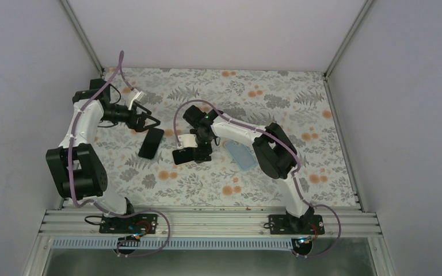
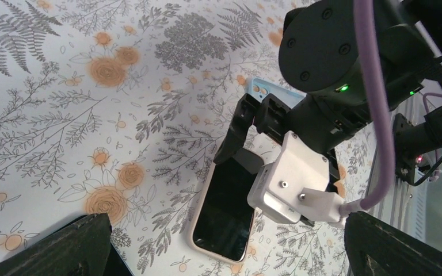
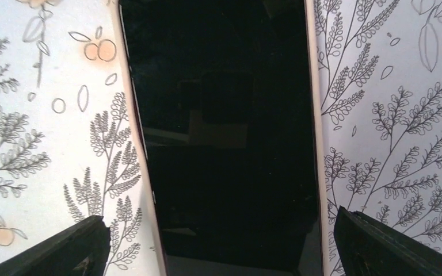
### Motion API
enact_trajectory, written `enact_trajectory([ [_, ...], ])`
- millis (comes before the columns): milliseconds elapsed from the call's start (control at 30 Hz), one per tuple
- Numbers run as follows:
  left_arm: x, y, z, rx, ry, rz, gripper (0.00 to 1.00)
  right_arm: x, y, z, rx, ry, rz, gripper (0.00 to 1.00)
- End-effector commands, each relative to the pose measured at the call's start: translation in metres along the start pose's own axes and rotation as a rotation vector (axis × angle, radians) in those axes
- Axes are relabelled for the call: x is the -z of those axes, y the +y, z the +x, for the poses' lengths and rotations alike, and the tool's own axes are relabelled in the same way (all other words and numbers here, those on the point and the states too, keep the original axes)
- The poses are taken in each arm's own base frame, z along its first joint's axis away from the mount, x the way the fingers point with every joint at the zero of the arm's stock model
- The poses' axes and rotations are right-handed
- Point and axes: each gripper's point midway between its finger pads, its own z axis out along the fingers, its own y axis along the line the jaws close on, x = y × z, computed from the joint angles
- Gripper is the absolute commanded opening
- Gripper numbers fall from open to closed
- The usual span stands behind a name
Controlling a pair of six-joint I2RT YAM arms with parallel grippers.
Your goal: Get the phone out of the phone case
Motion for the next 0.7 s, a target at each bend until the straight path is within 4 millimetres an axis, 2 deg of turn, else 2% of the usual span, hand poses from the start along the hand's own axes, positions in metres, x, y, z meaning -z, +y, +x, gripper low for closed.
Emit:
enact_trajectory([
  [0,0.011,-0.012,-0.011,-0.036,-0.057,0.043,1.00,-0.011,-0.005,0.014,0.020,0.066,0.000,1.00],
  [100,0.013,-0.012,-0.010,-0.042,-0.063,0.052,1.00,-0.017,-0.004,0.019,0.021,0.094,-0.026,1.00],
  [367,0.018,-0.008,-0.006,-0.032,-0.080,0.067,1.00,-0.022,-0.017,0.021,0.050,0.115,0.025,1.00],
  [567,0.018,-0.007,0.001,-0.024,-0.078,0.071,1.00,-0.029,-0.012,0.026,0.064,0.142,-0.006,1.00],
  [667,0.018,-0.008,0.001,-0.019,-0.083,0.080,1.00,-0.038,-0.009,0.031,0.065,0.175,-0.013,0.96],
])
